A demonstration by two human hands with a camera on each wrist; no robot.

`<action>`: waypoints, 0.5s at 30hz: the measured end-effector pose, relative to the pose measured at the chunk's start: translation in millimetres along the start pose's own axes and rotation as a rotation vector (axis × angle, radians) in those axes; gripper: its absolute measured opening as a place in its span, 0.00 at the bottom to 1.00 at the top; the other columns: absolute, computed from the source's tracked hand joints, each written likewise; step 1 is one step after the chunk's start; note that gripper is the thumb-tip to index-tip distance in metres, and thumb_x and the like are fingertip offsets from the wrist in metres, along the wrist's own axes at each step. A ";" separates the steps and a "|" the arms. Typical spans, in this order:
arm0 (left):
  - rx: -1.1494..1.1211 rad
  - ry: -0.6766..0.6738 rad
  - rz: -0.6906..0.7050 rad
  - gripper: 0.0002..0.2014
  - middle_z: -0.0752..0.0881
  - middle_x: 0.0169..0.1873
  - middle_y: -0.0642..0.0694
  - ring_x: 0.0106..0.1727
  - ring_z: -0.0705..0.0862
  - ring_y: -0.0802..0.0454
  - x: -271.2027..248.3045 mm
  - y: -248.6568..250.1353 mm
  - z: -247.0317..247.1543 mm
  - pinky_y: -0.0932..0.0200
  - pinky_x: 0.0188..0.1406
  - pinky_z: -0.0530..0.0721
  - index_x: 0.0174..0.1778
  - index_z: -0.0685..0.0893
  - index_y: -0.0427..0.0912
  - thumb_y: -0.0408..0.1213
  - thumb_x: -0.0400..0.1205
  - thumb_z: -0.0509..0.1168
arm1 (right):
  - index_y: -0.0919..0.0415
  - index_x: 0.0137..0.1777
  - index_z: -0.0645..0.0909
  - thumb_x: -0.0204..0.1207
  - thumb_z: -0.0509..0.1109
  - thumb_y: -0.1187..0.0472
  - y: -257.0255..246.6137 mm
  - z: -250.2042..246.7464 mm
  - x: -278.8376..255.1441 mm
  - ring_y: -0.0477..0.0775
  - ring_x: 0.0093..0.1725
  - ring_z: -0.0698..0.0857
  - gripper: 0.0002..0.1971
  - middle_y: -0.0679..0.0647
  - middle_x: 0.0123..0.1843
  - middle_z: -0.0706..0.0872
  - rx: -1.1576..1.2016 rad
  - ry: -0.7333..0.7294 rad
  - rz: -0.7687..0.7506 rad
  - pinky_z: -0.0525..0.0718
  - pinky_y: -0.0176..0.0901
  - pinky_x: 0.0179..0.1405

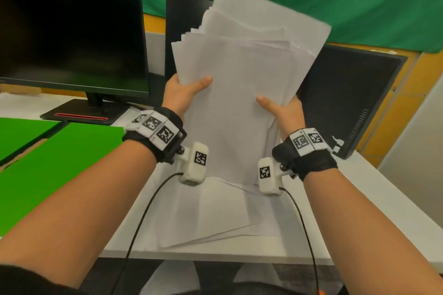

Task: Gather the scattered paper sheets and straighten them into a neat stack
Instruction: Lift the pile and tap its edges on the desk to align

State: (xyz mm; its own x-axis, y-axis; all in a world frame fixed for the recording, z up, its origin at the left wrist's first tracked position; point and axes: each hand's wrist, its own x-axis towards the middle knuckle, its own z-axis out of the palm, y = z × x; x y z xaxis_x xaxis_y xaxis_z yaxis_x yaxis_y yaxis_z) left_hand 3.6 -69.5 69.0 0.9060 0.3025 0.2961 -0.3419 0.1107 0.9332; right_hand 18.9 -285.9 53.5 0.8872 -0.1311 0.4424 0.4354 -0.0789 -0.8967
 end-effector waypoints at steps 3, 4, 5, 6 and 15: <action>0.071 0.002 -0.089 0.32 0.84 0.63 0.43 0.63 0.84 0.45 -9.6 -30.0 -8.2 0.46 0.64 0.83 0.71 0.75 0.40 0.40 0.71 0.76 | 0.64 0.71 0.72 0.65 0.81 0.62 20.1 2.8 -6.3 0.55 0.64 0.83 0.35 0.58 0.66 0.82 -0.026 0.026 0.106 0.81 0.51 0.67; 0.064 -0.017 -0.105 0.34 0.83 0.64 0.44 0.63 0.83 0.46 -10.7 -35.9 -12.2 0.45 0.64 0.82 0.72 0.74 0.41 0.40 0.70 0.77 | 0.63 0.73 0.70 0.64 0.81 0.60 18.8 3.1 -6.2 0.53 0.63 0.83 0.37 0.56 0.66 0.82 -0.019 0.025 0.103 0.82 0.49 0.66; 0.054 -0.039 -0.114 0.37 0.83 0.64 0.45 0.63 0.83 0.46 -12.6 -38.9 -15.5 0.45 0.65 0.82 0.72 0.73 0.42 0.42 0.67 0.78 | 0.62 0.74 0.68 0.65 0.81 0.58 16.1 3.1 -4.0 0.49 0.61 0.83 0.38 0.53 0.65 0.81 -0.004 0.031 0.080 0.84 0.43 0.62; 0.053 -0.057 -0.120 0.41 0.83 0.65 0.45 0.64 0.83 0.46 -12.1 -42.1 -19.0 0.45 0.65 0.82 0.73 0.73 0.43 0.44 0.63 0.80 | 0.61 0.74 0.66 0.67 0.79 0.58 9.4 3.0 -1.3 0.43 0.57 0.83 0.38 0.50 0.64 0.81 0.013 0.044 0.046 0.85 0.33 0.55; 0.106 0.065 -0.120 0.21 0.87 0.52 0.37 0.51 0.86 0.41 -11.8 -62.8 -36.2 0.49 0.58 0.84 0.65 0.80 0.30 0.24 0.75 0.70 | 0.51 0.76 0.64 0.60 0.77 0.37 28.1 -7.3 3.5 0.57 0.67 0.80 0.46 0.52 0.70 0.79 -0.140 -0.170 0.344 0.76 0.62 0.69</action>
State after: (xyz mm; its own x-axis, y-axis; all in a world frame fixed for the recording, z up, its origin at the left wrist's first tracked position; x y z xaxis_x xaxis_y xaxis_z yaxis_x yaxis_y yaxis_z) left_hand 5.3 -45.7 -0.4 0.9196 0.3539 0.1702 -0.2004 0.0503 0.9784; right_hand 33.1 -295.8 30.0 0.9952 -0.0089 0.0977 0.0941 -0.1946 -0.9764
